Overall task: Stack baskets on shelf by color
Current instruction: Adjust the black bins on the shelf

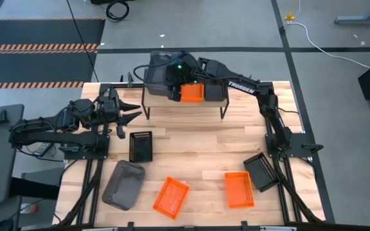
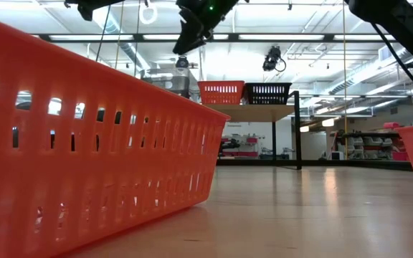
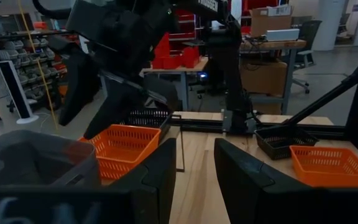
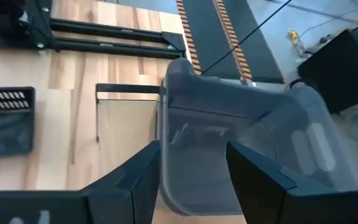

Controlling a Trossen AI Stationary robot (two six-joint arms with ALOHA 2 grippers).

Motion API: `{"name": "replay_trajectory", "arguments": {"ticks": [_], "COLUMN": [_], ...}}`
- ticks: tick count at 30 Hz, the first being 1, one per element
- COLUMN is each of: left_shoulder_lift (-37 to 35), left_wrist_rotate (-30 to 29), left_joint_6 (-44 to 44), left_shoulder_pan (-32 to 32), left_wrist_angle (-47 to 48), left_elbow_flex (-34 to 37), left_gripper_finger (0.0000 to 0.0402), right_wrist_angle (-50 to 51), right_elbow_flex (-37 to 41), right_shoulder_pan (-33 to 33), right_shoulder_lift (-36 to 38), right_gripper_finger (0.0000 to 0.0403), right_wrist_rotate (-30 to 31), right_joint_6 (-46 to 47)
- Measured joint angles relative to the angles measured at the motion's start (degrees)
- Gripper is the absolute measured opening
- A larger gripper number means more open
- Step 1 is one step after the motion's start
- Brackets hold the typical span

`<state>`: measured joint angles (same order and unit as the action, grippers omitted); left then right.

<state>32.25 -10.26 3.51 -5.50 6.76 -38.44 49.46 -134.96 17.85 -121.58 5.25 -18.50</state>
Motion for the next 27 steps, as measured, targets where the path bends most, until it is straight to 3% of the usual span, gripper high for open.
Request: {"name": "replay_trajectory", "arguments": {"ticks": [7, 16, 27], "left_shoulder_lift": [0.0, 4.4, 15.1], "left_wrist_rotate": [-1.9, -11.3, -12.5], "left_joint_6": [0.1, 2.8, 9.5], "left_shoulder_pan": [0.0, -0.4, -2.5], "left_wrist_angle": [0.4, 0.2, -8.7], "left_elbow_flex": [0.0, 0.1, 0.1], "left_gripper_finger": [0.0117, 0.0117, 0.0117], "right_wrist_angle": [3.2, 10.6, 31.2], "right_elbow_flex": [0.0, 0.1, 0.0], "right_shoulder_pan": [-0.9, -2.8, -2.0], "right_shoulder_lift": [0.0, 2.9, 13.0], "right_gripper_finger": [0.0189, 0.0186, 0.0165], "right_wrist_rotate": [0.0, 3.4, 1.1], "right_joint_6": [0.6, -0.6, 8.9]}}
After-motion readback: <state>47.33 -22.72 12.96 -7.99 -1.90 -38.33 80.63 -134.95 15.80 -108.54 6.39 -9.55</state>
